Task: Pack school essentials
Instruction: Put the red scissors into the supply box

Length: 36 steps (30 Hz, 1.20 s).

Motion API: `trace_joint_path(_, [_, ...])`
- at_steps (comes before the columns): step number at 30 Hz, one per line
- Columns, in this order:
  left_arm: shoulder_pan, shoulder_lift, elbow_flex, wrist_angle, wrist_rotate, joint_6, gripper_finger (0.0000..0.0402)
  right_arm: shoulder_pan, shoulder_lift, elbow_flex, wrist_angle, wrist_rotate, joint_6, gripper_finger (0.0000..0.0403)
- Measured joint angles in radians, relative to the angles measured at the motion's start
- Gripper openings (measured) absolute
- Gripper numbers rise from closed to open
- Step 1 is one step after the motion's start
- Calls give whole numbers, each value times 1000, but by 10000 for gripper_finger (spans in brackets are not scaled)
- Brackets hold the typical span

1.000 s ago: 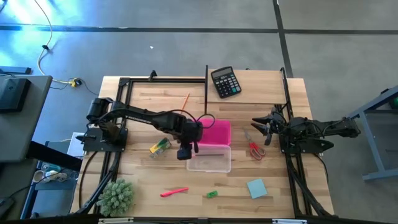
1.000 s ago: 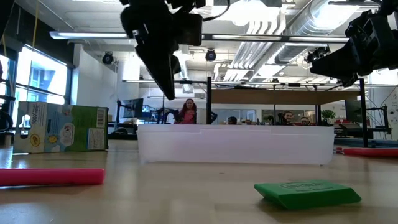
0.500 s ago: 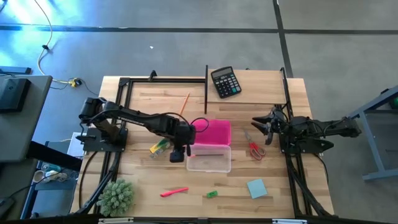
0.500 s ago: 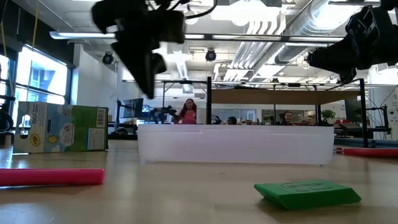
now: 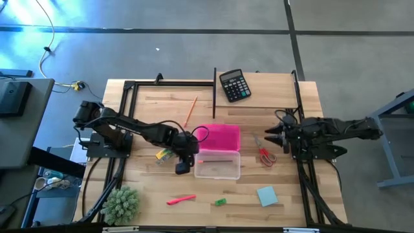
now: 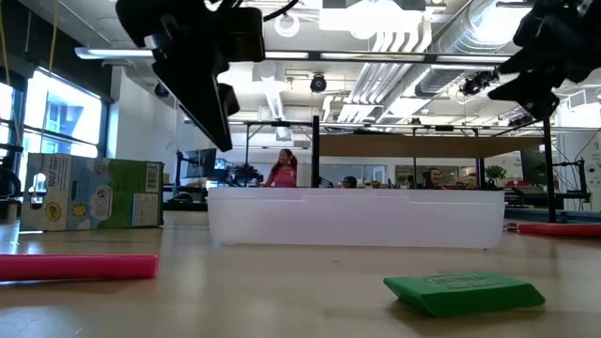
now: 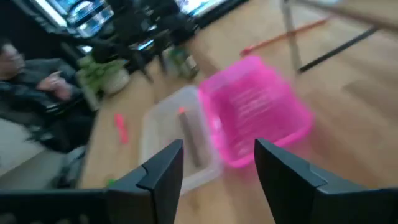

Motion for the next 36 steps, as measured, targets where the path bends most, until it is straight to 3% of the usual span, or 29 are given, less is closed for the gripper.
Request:
trace_joint_path(15, [5, 1, -30, 62, 2, -39, 131, 150, 506, 263, -217, -132, 327, 150])
trace_joint_path(24, [5, 1, -29, 61, 2, -30, 131, 252, 737, 287, -242, -151, 498, 149])
trace_joint_path(36, [3, 1, -29, 58, 2, -30, 131, 296, 961, 287, -273, -137, 502, 149])
